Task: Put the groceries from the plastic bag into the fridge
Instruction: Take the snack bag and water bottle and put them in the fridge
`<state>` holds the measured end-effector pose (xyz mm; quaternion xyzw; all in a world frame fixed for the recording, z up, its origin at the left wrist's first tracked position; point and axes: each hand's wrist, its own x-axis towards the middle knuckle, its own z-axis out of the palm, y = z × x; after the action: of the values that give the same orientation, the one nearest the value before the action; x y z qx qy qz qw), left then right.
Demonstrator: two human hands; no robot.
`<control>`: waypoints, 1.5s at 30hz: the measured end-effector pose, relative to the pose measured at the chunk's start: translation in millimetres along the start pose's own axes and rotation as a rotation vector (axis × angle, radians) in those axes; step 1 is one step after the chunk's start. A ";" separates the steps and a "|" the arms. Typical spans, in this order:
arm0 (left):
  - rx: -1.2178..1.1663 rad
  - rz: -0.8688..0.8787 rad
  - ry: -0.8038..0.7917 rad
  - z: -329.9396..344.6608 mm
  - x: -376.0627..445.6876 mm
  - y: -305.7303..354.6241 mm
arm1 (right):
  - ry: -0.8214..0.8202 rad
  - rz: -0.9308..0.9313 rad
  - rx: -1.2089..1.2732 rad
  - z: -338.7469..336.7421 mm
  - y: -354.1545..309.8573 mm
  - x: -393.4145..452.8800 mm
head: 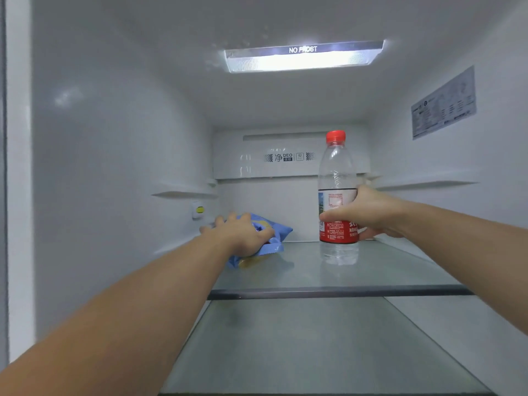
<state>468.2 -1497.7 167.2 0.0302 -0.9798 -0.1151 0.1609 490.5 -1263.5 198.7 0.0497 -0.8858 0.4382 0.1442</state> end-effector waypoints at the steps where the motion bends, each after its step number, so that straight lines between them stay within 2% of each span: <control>1: -0.008 -0.019 -0.006 -0.5 3.5 0.4 | 0.022 -0.008 0.027 3.8 2.7 5.3; 5: -0.023 -0.061 0.029 1.1 16.9 2.1 | 0.073 -0.001 0.095 14.1 8.0 28.1; 13: 0.095 -0.042 0.117 3.4 24.8 15.2 | 0.096 0.029 0.032 26.9 14.0 72.6; 25: 0.041 -0.058 0.019 13.3 33.1 0.5 | 0.122 0.117 -0.078 34.0 15.4 107.2; 31: 0.047 -0.064 0.052 13.4 21.5 4.2 | 0.197 0.168 -0.111 26.2 24.5 112.2; 36: 0.060 -0.061 0.061 11.8 20.2 6.0 | 0.199 0.150 -0.114 24.0 31.2 115.1; 45: -0.122 -0.009 0.144 3.7 8.3 3.1 | 0.244 0.122 -0.137 21.8 27.1 82.4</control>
<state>459.0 -1494.7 167.1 0.0331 -0.9567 -0.1727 0.2318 401.5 -1261.0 190.2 -0.0677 -0.8909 0.3874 0.2271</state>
